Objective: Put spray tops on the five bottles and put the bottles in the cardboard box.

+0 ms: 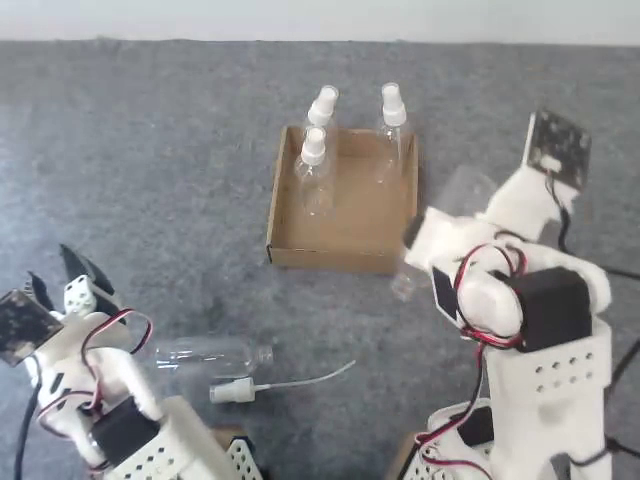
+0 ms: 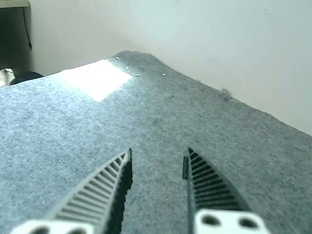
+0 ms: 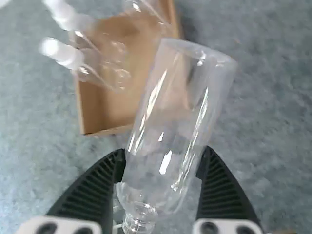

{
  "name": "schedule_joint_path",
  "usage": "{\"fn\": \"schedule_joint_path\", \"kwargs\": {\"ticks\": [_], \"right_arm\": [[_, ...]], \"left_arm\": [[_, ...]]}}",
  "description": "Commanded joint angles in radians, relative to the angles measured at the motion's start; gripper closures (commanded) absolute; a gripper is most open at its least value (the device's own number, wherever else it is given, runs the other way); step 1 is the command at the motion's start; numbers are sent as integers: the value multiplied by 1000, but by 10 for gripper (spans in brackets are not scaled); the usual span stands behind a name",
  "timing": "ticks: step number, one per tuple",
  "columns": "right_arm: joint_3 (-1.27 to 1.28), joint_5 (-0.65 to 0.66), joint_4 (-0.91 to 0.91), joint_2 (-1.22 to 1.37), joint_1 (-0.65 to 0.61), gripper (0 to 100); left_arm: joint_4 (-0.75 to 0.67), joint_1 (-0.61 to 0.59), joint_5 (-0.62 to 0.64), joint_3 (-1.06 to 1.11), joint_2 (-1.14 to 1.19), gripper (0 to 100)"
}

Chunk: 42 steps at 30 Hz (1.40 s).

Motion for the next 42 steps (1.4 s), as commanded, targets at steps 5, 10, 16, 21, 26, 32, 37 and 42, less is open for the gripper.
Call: {"fn": "schedule_joint_path", "kwargs": {"ticks": [5, 10, 16, 21, 26, 32, 37, 42], "right_arm": [[362, 11, -239, -101, 229, 929], [531, 11, -360, -101, 325, 929], [644, 5, -455, -101, 447, 929], [744, 5, -521, -101, 481, 929], [838, 5, -598, -107, 481, 929], [879, 3, -625, -101, 478, 925], [885, 2, -627, -101, 476, 924], [885, -58, -627, -99, 481, 872]], "left_arm": [[-28, -2, 9, -8, -18, 837], [-28, -2, 9, -8, -18, 837], [-28, -2, 9, -8, -18, 837], [-28, -2, 9, -8, -18, 837], [-28, -2, 9, -8, -18, 837], [-28, -2, 6, -8, -18, 837], [-28, -2, 6, -7, -18, 837], [-28, -2, 6, -7, -18, 837]]}}
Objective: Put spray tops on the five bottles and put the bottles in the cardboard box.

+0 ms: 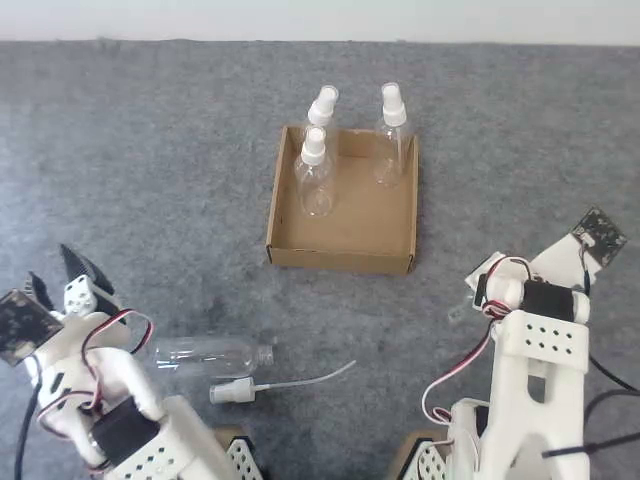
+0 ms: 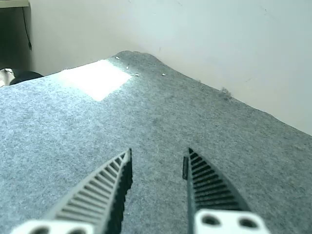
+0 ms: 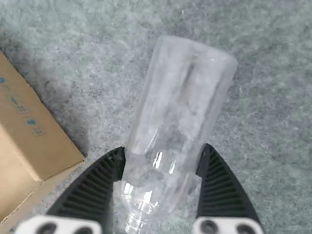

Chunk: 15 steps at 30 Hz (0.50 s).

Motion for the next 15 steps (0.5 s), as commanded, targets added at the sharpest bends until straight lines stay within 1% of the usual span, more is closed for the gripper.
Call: {"fn": "schedule_joint_path", "kwargs": {"ticks": [1, 3, 5, 12, 15], "right_arm": [[-3, -64, -25, -30, 10, 846], [-2, -66, -24, -30, 4, 805], [-2, -68, -24, -30, 4, 788], [-2, -60, -16, -30, 7, 786], [-3, -25, -16, -35, 7, 785]], "left_arm": [[-28, -2, 5, -7, -18, 837], [-28, -2, 5, -4, -18, 837], [-29, -2, 3, -1, -18, 837], [-29, -2, 3, 1, -18, 837], [-29, -2, 3, 1, -18, 837]]}}
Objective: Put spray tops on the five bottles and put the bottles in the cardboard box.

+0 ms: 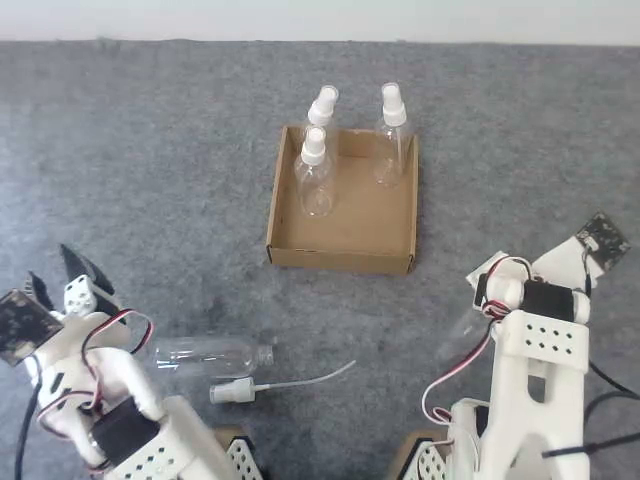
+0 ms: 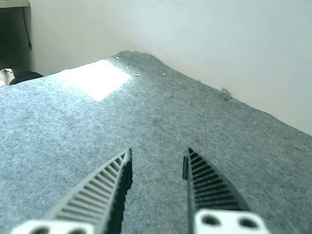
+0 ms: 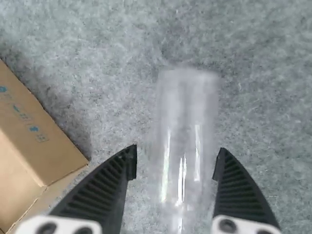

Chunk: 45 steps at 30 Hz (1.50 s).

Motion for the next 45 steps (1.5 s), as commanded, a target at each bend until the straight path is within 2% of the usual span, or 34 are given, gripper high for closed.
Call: {"fn": "schedule_joint_path", "kwargs": {"ticks": [1, 9, 11, 22, 24, 27, 30, 33, 41, 45], "right_arm": [[-3, 35, -16, -38, 5, 785], [-31, 41, -13, -42, 2, 789], [-64, 77, 16, -42, 2, 789], [-244, 457, 199, -42, 2, 797], [-249, 529, 199, -42, 4, 853], [-256, 660, 191, -41, 4, 996], [-258, 783, 191, -41, 7, 959], [-258, 864, 148, -33, 4, 987], [-255, 967, -8, -28, 2, 991], [-256, 1142, -7, -28, 2, 991]], "left_arm": [[-29, -2, 3, 1, -18, 837], [-29, -2, 3, 1, -18, 837], [-29, -2, 3, 1, -18, 837], [-29, -2, 3, 1, -18, 837], [-29, -2, 3, 1, -18, 837], [-29, -2, 3, 2, -18, 837], [-29, -2, 3, 2, -18, 837], [-29, -2, 3, 2, -18, 837], [-29, -2, 3, 2, -18, 837], [-29, -2, 2, 2, -18, 837]]}}
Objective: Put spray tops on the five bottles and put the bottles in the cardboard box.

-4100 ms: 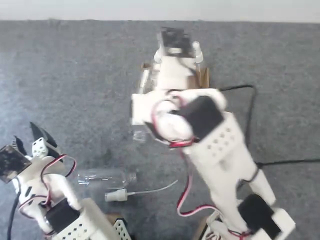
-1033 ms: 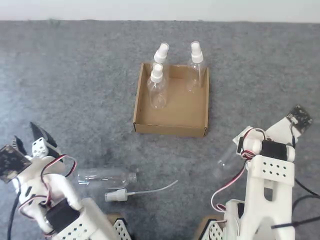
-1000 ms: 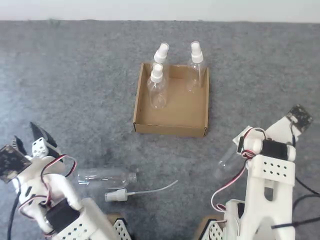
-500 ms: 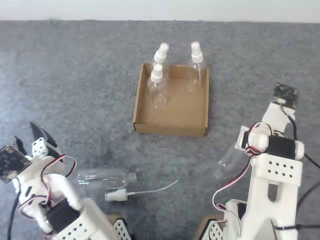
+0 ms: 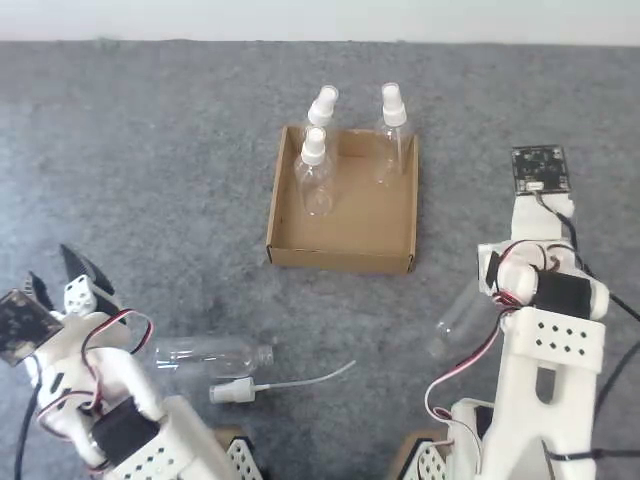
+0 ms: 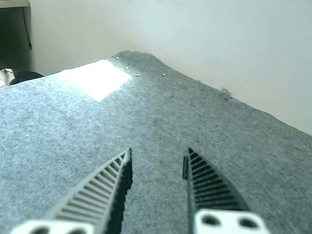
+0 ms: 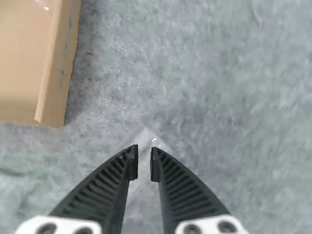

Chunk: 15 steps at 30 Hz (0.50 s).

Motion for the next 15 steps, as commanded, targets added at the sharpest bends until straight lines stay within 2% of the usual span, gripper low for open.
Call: {"fn": "schedule_joint_path", "kwargs": {"ticks": [1, 7, 12, 15], "right_arm": [[-61, 196, -16, -22, 1, 991], [-61, 362, 18, -24, 4, 992], [-61, 569, 25, -35, 2, 992], [-63, 769, 79, -35, 1, 991]], "left_arm": [[-29, -2, 2, 2, -18, 837], [-29, -2, 2, 2, -18, 837], [-29, -2, 2, 2, -18, 837], [-29, -2, 2, 4, -18, 837]]}}
